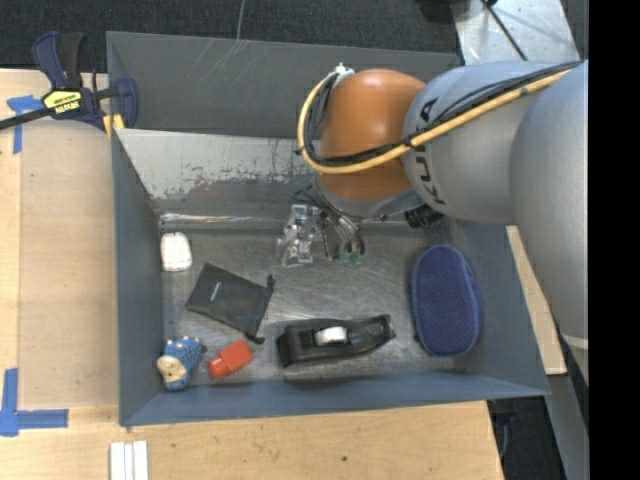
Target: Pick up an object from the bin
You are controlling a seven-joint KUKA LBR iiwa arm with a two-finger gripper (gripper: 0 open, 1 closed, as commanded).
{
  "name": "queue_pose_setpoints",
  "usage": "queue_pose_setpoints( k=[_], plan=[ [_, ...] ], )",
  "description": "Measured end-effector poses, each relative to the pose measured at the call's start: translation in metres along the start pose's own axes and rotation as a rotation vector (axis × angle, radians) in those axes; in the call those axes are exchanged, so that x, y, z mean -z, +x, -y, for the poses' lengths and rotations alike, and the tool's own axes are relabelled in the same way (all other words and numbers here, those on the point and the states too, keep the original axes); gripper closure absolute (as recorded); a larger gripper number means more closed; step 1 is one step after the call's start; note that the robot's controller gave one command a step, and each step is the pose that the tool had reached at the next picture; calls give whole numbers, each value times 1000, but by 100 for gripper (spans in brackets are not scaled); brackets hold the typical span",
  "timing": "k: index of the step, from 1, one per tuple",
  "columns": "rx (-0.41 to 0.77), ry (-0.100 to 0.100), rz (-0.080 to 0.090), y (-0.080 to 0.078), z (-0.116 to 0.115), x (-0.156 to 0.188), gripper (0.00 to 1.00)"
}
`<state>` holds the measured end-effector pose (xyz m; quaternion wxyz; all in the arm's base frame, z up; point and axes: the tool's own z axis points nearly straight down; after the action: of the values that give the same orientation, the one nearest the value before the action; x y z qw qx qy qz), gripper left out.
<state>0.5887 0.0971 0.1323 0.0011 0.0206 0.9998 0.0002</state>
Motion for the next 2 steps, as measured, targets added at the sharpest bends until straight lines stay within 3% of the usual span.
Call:
queue_pose_setpoints(
  k=[1,2],
  plan=[
    [552,0,-1,-6,8,-16,100],
    [544,0,7,14,3,54,100]
  ],
)
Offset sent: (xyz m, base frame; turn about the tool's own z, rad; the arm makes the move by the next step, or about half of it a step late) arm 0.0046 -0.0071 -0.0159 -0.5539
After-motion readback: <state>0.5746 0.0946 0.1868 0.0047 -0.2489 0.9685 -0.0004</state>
